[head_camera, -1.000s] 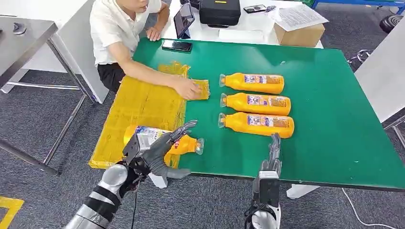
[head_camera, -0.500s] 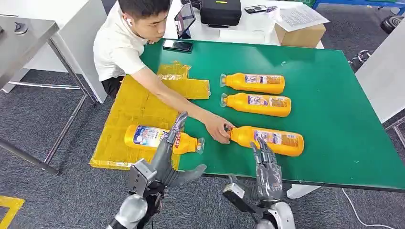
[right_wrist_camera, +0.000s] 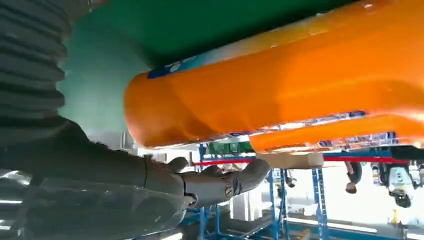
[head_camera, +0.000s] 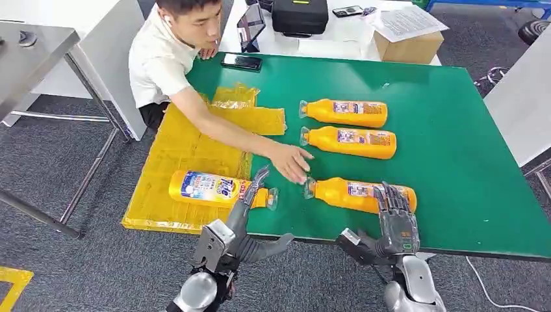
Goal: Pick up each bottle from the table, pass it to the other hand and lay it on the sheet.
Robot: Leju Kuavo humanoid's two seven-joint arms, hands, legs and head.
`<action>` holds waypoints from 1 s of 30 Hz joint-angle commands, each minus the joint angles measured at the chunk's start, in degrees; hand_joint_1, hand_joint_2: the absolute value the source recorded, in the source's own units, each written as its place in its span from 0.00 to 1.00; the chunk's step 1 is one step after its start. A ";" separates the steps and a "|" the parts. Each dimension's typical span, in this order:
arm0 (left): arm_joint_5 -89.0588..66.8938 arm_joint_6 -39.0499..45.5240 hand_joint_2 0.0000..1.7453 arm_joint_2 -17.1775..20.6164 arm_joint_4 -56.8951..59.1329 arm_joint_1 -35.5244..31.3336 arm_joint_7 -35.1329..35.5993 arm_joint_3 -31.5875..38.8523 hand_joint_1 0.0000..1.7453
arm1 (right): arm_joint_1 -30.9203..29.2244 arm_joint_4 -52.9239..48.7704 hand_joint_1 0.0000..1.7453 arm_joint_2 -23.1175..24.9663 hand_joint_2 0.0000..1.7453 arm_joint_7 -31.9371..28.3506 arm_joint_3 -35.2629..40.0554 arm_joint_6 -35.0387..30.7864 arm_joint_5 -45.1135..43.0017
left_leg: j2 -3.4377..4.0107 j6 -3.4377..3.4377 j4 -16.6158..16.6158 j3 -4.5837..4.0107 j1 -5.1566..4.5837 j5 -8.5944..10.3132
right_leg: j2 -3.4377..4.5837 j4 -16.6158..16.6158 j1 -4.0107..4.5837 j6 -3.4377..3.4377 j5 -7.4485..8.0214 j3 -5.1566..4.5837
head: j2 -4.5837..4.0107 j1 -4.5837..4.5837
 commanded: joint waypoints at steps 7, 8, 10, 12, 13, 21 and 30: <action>-1.10 -0.18 1.00 0.61 2.44 -2.18 0.91 -0.80 0.00 | -11.59 16.39 0.00 -4.15 1.00 9.51 7.45 2.47 4.84 | 0.06 -0.05 -0.02 0.13 0.00 -0.01 | 0.09 -0.04 -0.01 -0.07 0.02 0.13 | 0.00 0.00; -1.10 -0.21 1.00 0.63 2.54 -2.30 1.03 -0.89 0.00 | -12.53 17.59 0.00 -4.44 1.00 9.95 7.65 2.92 5.19 | 0.09 -0.06 -0.03 0.20 -0.02 -0.01 | 0.13 -0.05 -0.02 -0.09 0.01 0.19 | 0.00 0.00; -0.99 -0.33 1.00 0.63 2.71 -2.49 1.28 -0.99 0.00 | -13.71 19.60 0.00 -4.73 1.00 10.39 7.73 2.56 5.49 | 0.12 -0.08 -0.06 0.29 -0.02 -0.01 | 0.16 -0.06 -0.02 -0.11 0.02 0.26 | 0.00 0.00; -0.96 -0.37 1.00 0.63 2.73 -2.51 1.33 -1.04 0.00 | -14.03 20.22 0.00 -4.90 1.00 11.03 8.03 2.52 6.30 | 0.07 -0.07 -0.02 0.24 -0.01 -0.02 | 0.11 -0.03 -0.02 -0.09 0.01 0.24 | 0.00 0.00; -0.96 -0.37 1.00 0.63 2.73 -2.51 1.33 -1.04 0.00 | -14.03 20.22 0.00 -4.90 1.00 11.03 8.03 2.52 6.30 | 0.07 -0.07 -0.02 0.24 -0.01 -0.02 | 0.11 -0.03 -0.02 -0.09 0.01 0.24 | 0.00 0.00; -0.83 -0.40 1.00 0.64 2.87 -2.48 1.54 -1.11 0.00 | -14.39 21.68 0.00 -4.97 1.00 10.93 7.77 2.67 5.85 | -0.02 -0.02 -0.05 0.26 -0.01 0.03 | 0.01 -0.08 -0.02 -0.04 0.02 0.27 | 0.00 0.00; 4.47 -4.20 1.00 0.82 2.72 -1.75 5.33 -0.28 0.00 | -14.83 25.42 0.00 -5.36 1.00 13.33 7.24 10.34 4.81 | -0.09 -0.03 -0.08 0.36 0.00 0.03 | -0.05 -0.12 0.00 -0.06 0.00 0.40 | 0.00 0.00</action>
